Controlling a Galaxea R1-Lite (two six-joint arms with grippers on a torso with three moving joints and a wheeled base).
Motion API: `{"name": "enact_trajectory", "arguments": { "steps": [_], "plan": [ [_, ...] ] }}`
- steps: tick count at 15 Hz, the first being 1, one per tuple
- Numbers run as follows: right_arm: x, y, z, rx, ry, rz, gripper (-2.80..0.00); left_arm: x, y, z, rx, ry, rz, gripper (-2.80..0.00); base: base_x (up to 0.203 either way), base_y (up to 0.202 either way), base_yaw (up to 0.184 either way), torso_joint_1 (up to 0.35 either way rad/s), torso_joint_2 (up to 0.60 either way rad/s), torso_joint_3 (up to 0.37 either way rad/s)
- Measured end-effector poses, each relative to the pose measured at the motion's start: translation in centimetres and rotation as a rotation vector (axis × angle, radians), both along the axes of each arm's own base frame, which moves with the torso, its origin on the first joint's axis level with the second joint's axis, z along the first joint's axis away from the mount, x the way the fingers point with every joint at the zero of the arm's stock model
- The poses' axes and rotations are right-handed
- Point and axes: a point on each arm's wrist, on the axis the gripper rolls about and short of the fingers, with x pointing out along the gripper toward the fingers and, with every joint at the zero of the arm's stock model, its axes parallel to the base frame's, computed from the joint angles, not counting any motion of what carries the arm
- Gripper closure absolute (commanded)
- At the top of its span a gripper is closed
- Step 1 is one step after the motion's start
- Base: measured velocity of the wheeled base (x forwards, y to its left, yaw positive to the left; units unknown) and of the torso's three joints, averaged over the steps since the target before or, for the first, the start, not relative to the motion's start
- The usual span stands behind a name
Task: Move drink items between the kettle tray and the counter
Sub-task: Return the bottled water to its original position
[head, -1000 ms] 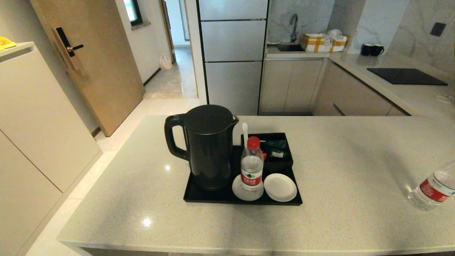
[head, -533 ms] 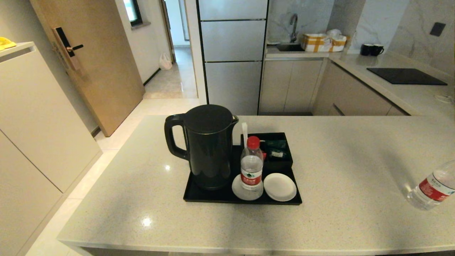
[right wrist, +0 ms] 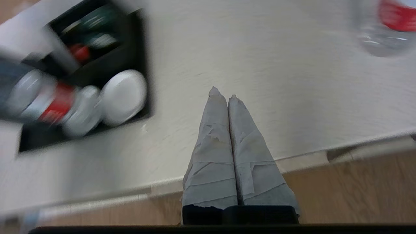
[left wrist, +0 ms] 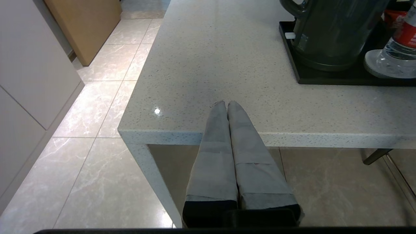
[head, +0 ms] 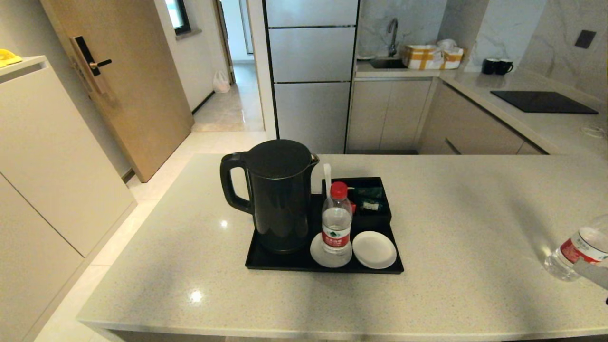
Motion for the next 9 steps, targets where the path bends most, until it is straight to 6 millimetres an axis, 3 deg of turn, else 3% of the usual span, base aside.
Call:
{"name": "enact_trajectory", "arguments": {
  "steps": [3,5,9],
  "plan": [
    [0.3,-2.7,0.1,-0.058,0.003,-0.188,0.00,0.0,0.0,0.0,0.000,0.000,0.000,0.00,0.000,0.000,0.000,0.000,0.00,0.000],
    [0.5,-3.5,-0.9,-0.182,0.058,-0.254,0.00,0.0,0.0,0.0,0.000,0.000,0.000,0.00,0.000,0.000,0.000,0.000,0.00,0.000],
    [2.4,-5.2,-3.3,-0.265,0.084,-0.330,0.00,0.0,0.0,0.0,0.000,0.000,-0.001,0.00,0.000,0.000,0.000,0.000,0.00,0.000]
  ]
}}
